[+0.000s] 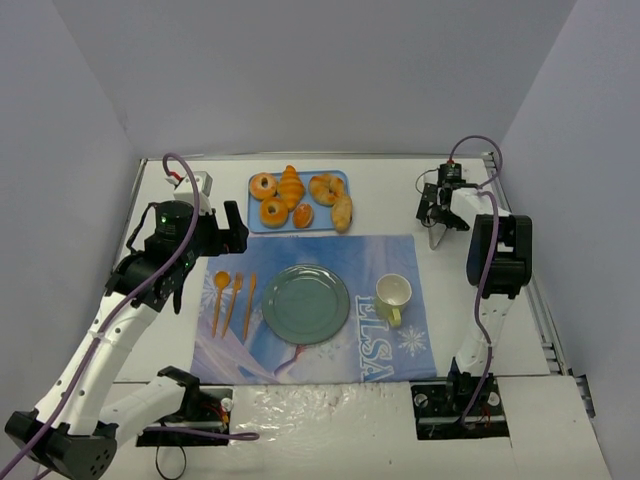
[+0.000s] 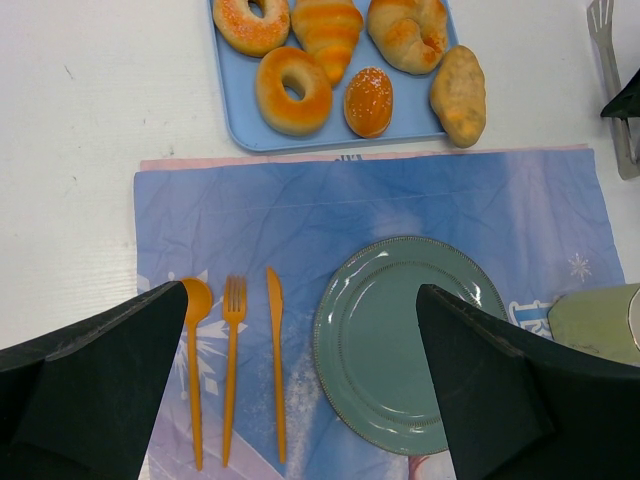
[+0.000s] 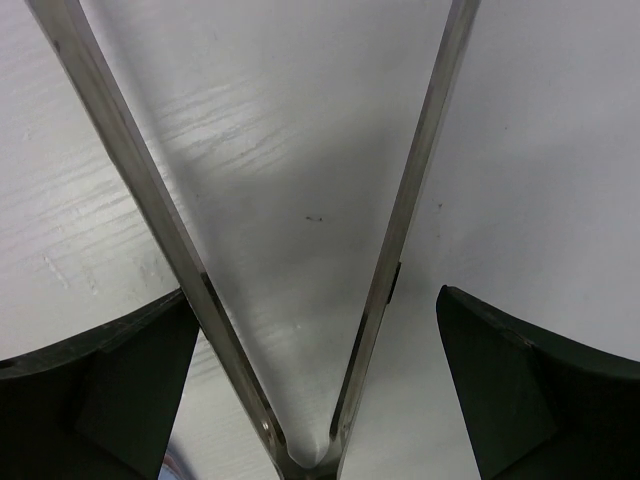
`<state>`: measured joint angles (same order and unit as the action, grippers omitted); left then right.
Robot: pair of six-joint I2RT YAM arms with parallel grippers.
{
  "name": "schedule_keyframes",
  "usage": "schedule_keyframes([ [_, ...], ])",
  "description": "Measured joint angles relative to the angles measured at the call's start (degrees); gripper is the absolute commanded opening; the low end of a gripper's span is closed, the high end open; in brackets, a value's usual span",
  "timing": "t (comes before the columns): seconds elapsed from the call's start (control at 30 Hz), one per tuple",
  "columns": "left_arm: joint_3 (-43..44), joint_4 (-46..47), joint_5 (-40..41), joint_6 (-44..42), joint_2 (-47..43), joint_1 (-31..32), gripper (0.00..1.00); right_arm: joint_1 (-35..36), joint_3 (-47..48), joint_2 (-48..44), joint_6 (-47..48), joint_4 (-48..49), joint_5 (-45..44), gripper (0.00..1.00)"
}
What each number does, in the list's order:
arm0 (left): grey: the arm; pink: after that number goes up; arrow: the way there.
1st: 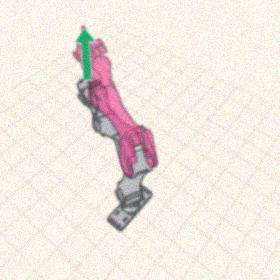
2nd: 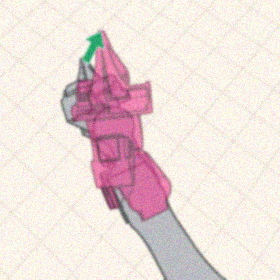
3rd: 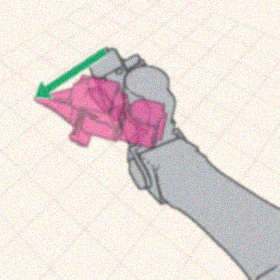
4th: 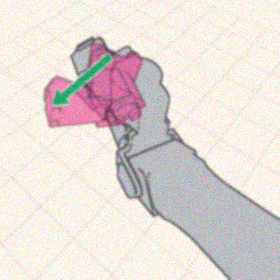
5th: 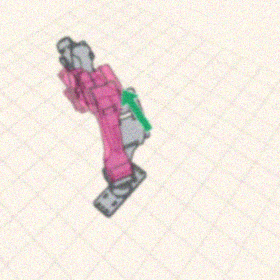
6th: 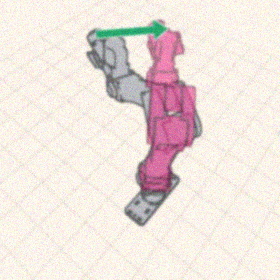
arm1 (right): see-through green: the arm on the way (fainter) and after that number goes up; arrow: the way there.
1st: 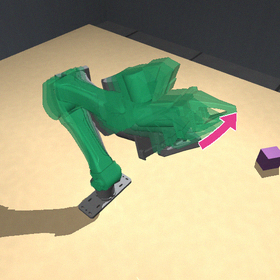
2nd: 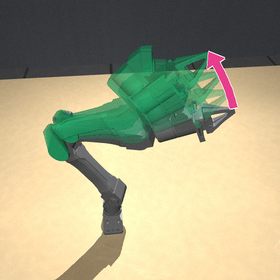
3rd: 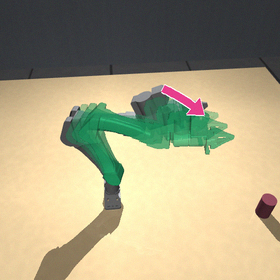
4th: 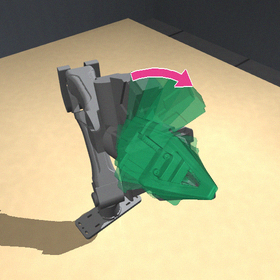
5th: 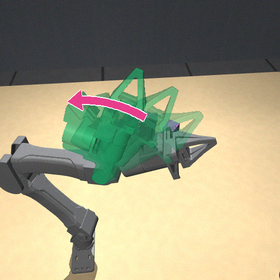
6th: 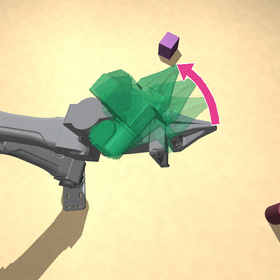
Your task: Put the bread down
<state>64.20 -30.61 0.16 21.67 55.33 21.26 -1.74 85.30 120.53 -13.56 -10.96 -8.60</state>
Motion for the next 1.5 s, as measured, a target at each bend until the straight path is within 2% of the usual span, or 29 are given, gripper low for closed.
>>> schedule_keyframes([
  [0.43,0.00,-0.02,0.00,0.00,0.00,0.00,0.97,-1.45,3.14,2.95,-0.42,2.36,4.25,1.00],
  [0.53,0.00,-0.02,0.00,0.00,0.00,0.00,0.97,-1.67,3.26,3.11,-0.39,2.69,4.31,0.97],
  [0.63,0.00,-0.01,0.00,0.00,0.00,0.00,0.97,-1.73,3.27,3.13,-0.36,2.92,4.41,0.91],
  [0.93,0.00,-0.02,0.00,0.00,0.00,0.00,0.97,-1.88,2.74,3.13,-0.64,4.57,5.27,0.52],
  [1.03,0.00,-0.02,0.00,0.00,0.00,0.00,0.97,-2.07,2.42,3.13,-0.85,5.50,5.25,0.45],
  [1.2,0.00,-0.01,0.00,0.00,0.00,0.00,0.97,-2.36,1.72,2.80,-1.29,6.46,5.39,0.44],
  [1.5,0.00,-0.02,0.02,0.00,0.02,-0.02,0.97,-1.37,-1.68,0.02,-2.13,5.78,6.09,0.56],
])
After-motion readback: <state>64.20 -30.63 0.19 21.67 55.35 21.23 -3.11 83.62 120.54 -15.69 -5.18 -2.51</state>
